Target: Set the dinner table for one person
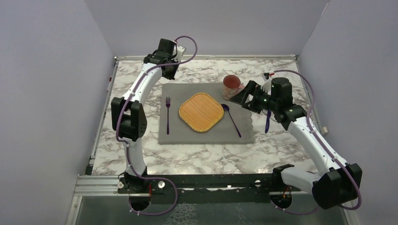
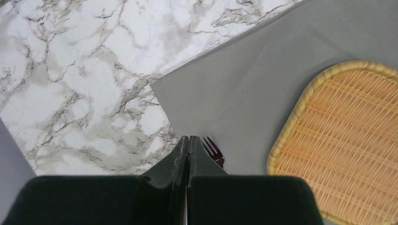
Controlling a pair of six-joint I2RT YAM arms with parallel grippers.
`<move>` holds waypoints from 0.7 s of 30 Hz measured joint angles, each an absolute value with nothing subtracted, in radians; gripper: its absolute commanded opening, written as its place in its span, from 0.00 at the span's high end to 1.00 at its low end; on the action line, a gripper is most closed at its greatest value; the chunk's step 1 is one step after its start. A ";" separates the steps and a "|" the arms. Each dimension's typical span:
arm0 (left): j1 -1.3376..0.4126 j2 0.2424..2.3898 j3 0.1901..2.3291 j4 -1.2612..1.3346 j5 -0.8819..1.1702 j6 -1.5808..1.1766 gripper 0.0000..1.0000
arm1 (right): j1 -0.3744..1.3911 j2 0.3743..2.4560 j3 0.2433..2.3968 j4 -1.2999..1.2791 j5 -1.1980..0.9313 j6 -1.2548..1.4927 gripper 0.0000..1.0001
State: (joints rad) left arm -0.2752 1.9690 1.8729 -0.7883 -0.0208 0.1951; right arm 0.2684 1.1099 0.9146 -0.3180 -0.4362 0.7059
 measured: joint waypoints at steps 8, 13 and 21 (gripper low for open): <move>-0.275 2.022 1.957 -0.786 -0.054 0.225 1.00 | 0.268 1.273 1.028 -0.307 -0.530 0.741 0.00; -0.275 2.029 1.973 -0.782 -0.061 0.229 1.00 | 0.267 1.368 1.019 -0.196 -0.697 0.760 0.00; -0.275 2.030 1.972 -0.783 -0.065 0.229 1.00 | 0.268 1.349 1.016 -0.183 -0.724 0.765 0.11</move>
State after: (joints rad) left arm -0.2752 2.0300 1.9724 -0.7826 -0.0650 0.2291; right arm 0.2684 1.3495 1.0161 -0.1825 -0.7238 0.7654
